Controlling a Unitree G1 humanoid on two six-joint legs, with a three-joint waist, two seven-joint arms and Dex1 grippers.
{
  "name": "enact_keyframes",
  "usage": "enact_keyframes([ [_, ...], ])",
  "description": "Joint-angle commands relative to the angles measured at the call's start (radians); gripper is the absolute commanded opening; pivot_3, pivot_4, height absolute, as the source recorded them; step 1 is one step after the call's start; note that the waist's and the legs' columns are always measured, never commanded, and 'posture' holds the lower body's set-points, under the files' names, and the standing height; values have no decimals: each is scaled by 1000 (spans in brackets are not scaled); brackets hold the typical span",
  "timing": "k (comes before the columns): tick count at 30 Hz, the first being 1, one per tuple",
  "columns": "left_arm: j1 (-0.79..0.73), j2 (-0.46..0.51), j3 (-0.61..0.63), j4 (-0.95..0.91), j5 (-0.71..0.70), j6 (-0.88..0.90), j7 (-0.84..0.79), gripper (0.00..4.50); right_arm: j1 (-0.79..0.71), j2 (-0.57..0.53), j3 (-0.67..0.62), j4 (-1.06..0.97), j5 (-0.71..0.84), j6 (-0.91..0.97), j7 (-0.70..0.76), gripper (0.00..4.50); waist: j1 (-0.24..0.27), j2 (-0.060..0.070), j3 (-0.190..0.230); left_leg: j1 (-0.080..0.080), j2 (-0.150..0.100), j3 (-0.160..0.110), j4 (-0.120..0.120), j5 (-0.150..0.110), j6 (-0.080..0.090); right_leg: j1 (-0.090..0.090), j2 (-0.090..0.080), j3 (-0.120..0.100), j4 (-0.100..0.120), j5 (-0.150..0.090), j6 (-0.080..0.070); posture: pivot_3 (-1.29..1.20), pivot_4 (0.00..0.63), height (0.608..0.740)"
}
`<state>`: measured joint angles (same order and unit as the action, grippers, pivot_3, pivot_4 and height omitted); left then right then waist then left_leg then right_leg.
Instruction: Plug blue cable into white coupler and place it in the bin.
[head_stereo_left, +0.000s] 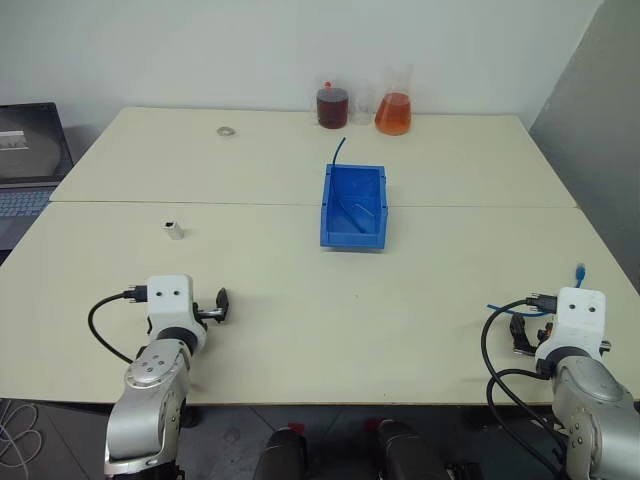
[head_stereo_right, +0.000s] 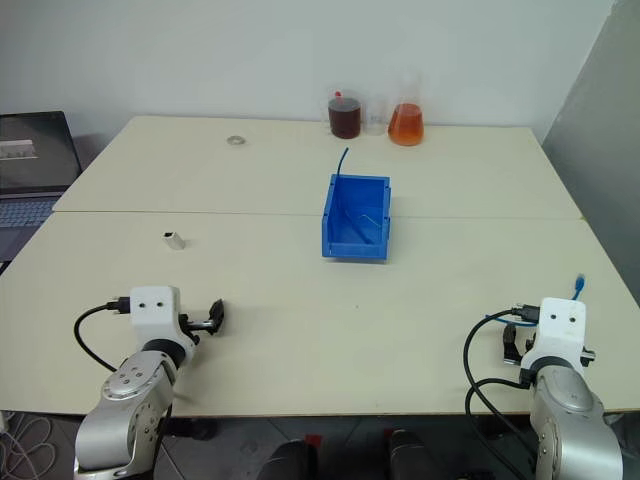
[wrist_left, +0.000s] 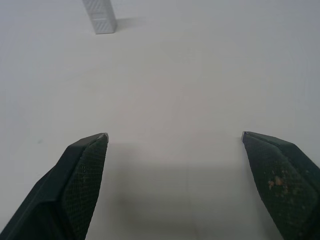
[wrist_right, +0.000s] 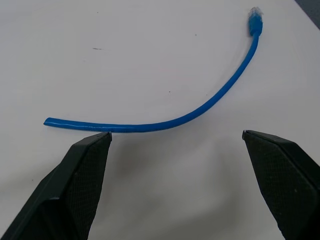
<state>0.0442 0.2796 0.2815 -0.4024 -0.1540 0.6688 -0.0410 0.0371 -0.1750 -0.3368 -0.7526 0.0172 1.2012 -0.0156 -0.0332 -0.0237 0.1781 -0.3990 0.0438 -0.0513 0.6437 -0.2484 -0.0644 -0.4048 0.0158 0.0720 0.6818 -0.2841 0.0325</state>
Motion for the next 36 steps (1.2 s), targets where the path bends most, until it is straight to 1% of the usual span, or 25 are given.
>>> enact_keyframes([
  [1,19,1,5,-57,6,-3,-2,4500,-16,-11,-1,-12,-4,-37,4,4451,0,0,0,0,0,0,0,0,0,0,0,0,0,0,0,0,150,740],
  [6,28,-2,14,-73,-6,1,-5,4500,-35,-14,4,-10,-9,-36,-3,4451,0,0,0,0,0,0,0,0,0,0,0,0,0,0,0,0,150,740],
  [12,33,-7,11,-78,0,0,-4,4500,-16,-10,-3,-14,-12,-44,-6,4451,0,0,0,0,0,0,0,0,0,0,0,0,0,0,0,0,150,740],
  [16,24,8,-4,-70,22,-15,-10,4500,-15,-6,-16,-35,-27,-26,-27,4451,0,0,0,0,0,0,0,0,0,0,0,0,0,0,0,0,150,740],
  [19,23,8,1,-73,21,-9,-11,4500,14,-1,-23,-64,-27,-12,-17,4451,0,0,0,0,0,0,0,0,0,0,0,0,0,0,0,0,150,740],
  [23,21,25,18,-57,25,-15,-18,4500,85,-17,-33,-124,-12,13,23,4451,0,0,0,0,0,0,0,0,0,0,0,0,0,0,0,0,150,740],
  [26,18,33,34,-44,22,-19,-20,4500,107,-30,-45,-135,-12,6,39,4451,0,0,0,0,0,0,0,0,0,0,0,0,0,0,0,0,150,740],
  [33,-1,9,-1,-55,13,-15,-16,4500,76,-19,-41,-120,-21,-5,29,4451,0,0,0,0,0,0,0,0,0,0,0,0,0,0,0,0,150,740],
  [36,-35,19,-34,-46,-8,-10,-62,4500,62,-20,-52,-114,-26,-6,25,4451,0,0,0,0,0,0,0,0,0,0,0,0,0,0,0,0,150,740],
])
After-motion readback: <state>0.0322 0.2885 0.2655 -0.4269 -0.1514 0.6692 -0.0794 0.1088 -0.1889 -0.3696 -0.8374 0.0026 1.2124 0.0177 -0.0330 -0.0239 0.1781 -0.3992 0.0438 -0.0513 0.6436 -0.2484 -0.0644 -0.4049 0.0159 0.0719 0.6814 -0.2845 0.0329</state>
